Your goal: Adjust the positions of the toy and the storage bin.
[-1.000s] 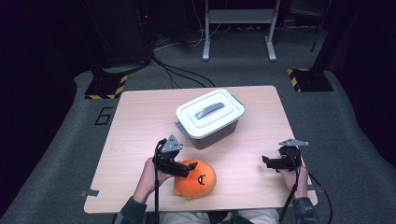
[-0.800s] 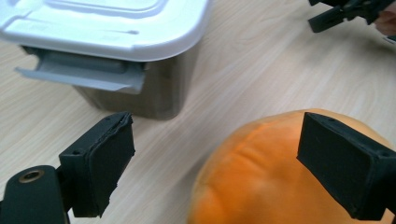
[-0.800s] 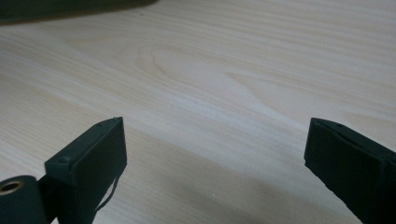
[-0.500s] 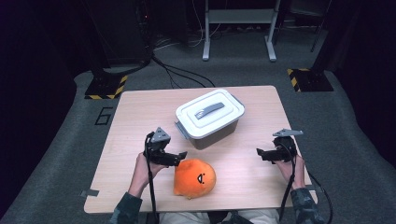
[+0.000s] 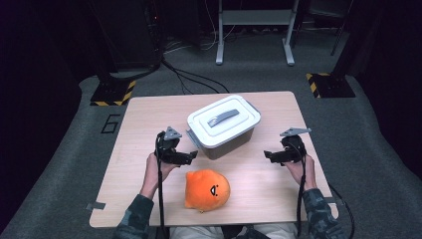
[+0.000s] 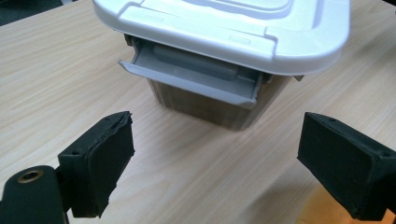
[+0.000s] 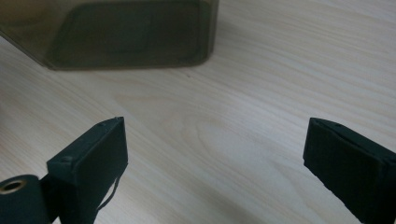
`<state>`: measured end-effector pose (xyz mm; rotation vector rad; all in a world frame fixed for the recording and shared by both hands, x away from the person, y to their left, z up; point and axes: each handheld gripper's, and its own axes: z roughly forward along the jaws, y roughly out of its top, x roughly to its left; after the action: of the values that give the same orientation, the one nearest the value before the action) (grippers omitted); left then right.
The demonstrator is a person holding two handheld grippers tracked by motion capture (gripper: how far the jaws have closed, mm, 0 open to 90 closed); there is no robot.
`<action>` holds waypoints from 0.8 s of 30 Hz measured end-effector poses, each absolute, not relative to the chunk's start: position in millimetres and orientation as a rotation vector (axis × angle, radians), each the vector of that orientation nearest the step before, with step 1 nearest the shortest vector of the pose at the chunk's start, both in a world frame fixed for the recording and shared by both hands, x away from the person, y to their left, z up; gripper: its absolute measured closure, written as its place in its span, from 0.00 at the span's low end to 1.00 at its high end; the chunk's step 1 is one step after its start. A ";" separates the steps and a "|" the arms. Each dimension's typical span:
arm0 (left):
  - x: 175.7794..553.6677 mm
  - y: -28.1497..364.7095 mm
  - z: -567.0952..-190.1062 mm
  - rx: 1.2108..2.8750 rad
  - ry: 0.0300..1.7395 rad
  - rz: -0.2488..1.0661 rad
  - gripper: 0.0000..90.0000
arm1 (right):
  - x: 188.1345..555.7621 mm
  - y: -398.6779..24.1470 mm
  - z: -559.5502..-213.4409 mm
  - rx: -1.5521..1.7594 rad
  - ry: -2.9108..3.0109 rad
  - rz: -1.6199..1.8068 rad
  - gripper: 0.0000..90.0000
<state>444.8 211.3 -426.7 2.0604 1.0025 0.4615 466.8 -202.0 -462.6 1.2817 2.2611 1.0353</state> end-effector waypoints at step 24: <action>467.2 207.5 -435.3 2.054 1.027 0.444 0.12 | 519.4 -176.5 -397.9 1.218 2.270 1.125 0.09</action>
<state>467.2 207.5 -435.3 2.0538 1.0274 0.4443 519.4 -176.5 -397.9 1.2180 2.2701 1.1246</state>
